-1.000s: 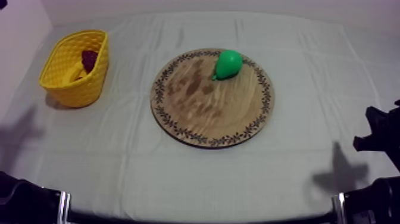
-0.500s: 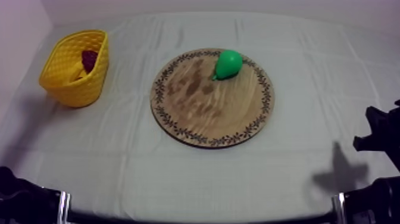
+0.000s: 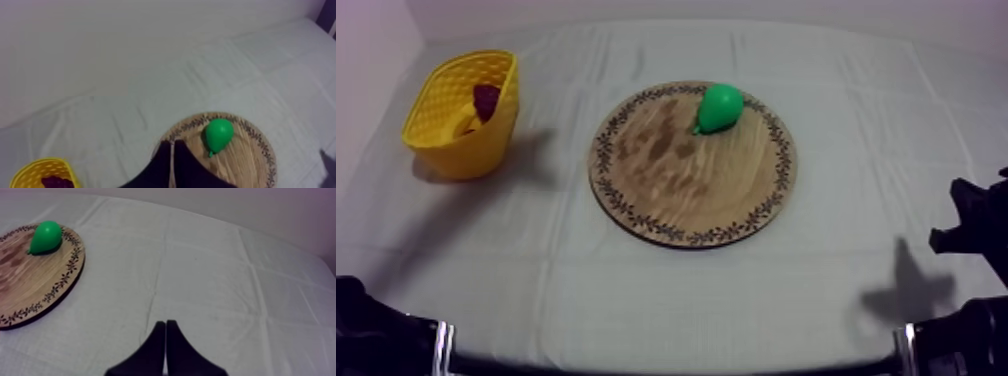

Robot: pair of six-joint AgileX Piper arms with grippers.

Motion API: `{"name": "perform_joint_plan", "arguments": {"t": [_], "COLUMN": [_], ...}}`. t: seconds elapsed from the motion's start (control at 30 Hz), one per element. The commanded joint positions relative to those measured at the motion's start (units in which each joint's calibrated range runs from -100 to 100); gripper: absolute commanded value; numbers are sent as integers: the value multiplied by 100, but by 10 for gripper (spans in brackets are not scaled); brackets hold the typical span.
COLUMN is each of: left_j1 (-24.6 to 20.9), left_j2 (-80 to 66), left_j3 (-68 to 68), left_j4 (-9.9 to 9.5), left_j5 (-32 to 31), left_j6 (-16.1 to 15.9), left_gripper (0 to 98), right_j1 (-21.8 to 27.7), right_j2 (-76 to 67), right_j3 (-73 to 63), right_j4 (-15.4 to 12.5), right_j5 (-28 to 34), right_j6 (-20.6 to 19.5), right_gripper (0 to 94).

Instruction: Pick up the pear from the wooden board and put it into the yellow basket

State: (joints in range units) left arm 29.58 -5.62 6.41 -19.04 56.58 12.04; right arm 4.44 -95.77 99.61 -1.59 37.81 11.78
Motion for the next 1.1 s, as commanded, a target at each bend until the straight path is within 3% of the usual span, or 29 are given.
{"name": "perform_joint_plan", "arguments": {"t": [0.0, 0.53, 0.83, 0.9, 1.07], "left_j1": [41, 219, 191, 189, 172], "left_j2": [444, 2184, 2517, 2563, 2670], "left_j3": [-58, -628, -958, -990, -1061], "left_j4": [19, 147, 394, 416, 560], "left_j5": [-22, -581, -822, -858, -869], "left_j6": [-17, 171, 94, 30, -171], "left_gripper": [0, 0, 15, 69, 385], "right_j1": [0, 0, 0, 0, 0], "right_j2": [1, 1, 1, 1, 1], "right_j3": [5, 5, 5, 5, 5], "right_j4": [0, 0, 0, 0, 0], "right_j5": [2, 2, 2, 2, 2], "right_j6": [1, 1, 1, 1, 1], "right_gripper": [5, 5, 5, 5, 5]}}
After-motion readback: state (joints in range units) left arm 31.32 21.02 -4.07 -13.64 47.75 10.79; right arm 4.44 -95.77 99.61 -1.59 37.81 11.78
